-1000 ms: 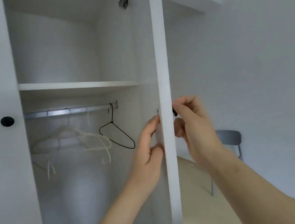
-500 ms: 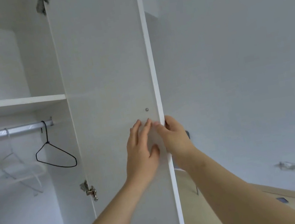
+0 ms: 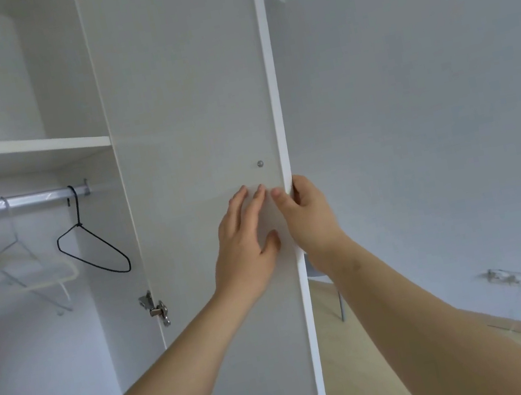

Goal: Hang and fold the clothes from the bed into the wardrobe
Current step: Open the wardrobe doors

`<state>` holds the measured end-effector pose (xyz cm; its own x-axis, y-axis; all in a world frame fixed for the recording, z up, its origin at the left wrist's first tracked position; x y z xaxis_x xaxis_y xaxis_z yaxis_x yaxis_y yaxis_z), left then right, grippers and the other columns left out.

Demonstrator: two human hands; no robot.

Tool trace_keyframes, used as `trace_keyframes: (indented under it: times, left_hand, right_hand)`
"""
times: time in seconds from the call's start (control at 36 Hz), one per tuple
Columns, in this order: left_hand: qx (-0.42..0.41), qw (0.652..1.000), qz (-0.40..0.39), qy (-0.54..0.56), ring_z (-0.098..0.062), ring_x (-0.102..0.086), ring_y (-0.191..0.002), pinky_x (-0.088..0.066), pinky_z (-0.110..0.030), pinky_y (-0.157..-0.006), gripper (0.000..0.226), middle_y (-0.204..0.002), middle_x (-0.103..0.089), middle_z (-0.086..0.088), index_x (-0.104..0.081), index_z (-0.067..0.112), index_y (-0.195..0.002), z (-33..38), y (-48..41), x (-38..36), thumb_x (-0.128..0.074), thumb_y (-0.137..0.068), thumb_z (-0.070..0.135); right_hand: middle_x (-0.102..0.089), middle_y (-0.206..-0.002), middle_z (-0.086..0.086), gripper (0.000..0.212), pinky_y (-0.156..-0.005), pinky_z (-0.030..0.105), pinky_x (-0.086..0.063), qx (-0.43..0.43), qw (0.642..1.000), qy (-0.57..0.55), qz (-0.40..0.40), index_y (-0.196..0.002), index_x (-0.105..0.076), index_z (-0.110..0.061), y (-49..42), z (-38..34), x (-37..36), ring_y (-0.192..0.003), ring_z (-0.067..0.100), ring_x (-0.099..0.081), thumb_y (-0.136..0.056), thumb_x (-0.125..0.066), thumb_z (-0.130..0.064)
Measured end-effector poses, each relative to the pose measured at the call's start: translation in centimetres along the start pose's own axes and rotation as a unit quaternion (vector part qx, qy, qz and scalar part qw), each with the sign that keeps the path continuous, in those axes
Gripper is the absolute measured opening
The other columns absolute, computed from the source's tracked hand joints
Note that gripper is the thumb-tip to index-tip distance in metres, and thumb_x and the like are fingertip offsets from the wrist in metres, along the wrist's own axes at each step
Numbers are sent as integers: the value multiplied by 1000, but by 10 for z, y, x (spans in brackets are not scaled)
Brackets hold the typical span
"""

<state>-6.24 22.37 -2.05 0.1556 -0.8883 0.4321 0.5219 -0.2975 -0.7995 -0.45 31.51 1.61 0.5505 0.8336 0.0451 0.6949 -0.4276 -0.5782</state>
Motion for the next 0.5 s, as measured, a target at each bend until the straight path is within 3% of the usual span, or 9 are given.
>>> trace_keyframes:
  times: [0.08, 0.14, 0.17, 0.19, 0.25, 0.31, 0.39, 0.5]
  left_hand:
    - [-13, 998, -41, -49, -12, -21, -139, -24, -27, -109, 69, -155, -14, 10, -23, 36, -146, -1, 1, 10, -57, -89, 19]
    - [-13, 995, -60, -81, -15, -28, -138, -30, -40, -109, 65, -154, -21, 9, -25, 35, -145, -2, 2, 21, -56, -89, 23]
    - [-12, 994, -60, -87, -14, -32, -136, -32, -41, -108, 62, -152, -27, 9, -29, 33, -144, -3, 4, 27, -56, -89, 22]
    - [-11, 995, -52, -83, -13, -35, -134, -32, -38, -107, 58, -148, -34, 10, -34, 30, -143, -5, 5, 34, -55, -90, 20]
    - [3, 997, -23, -72, -11, -41, -129, -30, -23, -104, 50, -141, -46, 10, -44, 24, -138, -10, 8, 52, -54, -90, 13]
    - [37, 996, 3, -80, -11, -46, -124, -30, -16, -94, 39, -132, -54, 9, -55, 22, -128, -17, 9, 72, -52, -90, 11]
    - [83, 991, 38, -102, -11, -52, -112, -32, -16, -82, 29, -118, -61, 10, -65, 23, -111, -31, 10, 107, -51, -89, 10]
    - [108, 981, 72, -142, -12, -53, -95, -34, -22, -75, 24, -98, -55, 14, -67, 24, -105, -48, 17, 161, -53, -88, 13]
  right_hand:
    - [-33, -63, -3, 28, -45, 11, -31, -9, 998, 48, 34, -72, -37, -12, 1, -1, -2, -55, 12, -31, -96, -46, -22]
    - [-44, -70, -3, 18, -49, 11, -35, -4, 994, 91, 69, -77, -41, -17, 6, -9, -8, -63, 15, -43, -94, -44, -15]
    - [-54, -90, -1, 11, -63, 13, -40, 0, 988, 125, 86, -94, -49, -19, 10, -14, -11, -81, 20, -51, -93, -43, -10]
    - [-53, -118, 1, 30, -82, 21, -42, 17, 980, 170, 105, -118, -48, -20, 15, -19, -16, -103, 24, -49, -91, -43, -7]
    - [-29, -147, 2, 57, -101, 35, -32, 67, 961, 228, 139, -141, -32, -22, 24, -31, -27, -127, 25, -34, -88, -47, -6]
    - [-21, -152, 2, 62, -103, 37, -25, 114, 952, 241, 149, -142, -30, -22, 31, -40, -41, -131, 24, -28, -85, -51, -10]
    - [-22, -151, 2, 55, -104, 35, -17, 151, 947, 253, 129, -137, -37, -21, 35, -49, -64, -134, 23, -24, -84, -52, -14]
    - [-32, -146, 4, 45, -100, 31, -16, 193, 949, 240, 73, -128, -48, -16, 41, -61, -111, -130, 26, -29, -83, -53, -13]
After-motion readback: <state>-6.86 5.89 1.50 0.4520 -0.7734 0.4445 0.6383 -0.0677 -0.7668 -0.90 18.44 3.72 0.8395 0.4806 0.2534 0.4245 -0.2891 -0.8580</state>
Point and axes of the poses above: each hand's wrist, its own y-axis away from the middle knuckle, its own x-axis out of the back of the hand, z = x × y, the point moved 2 cm from there along -y, towards the middle knuckle
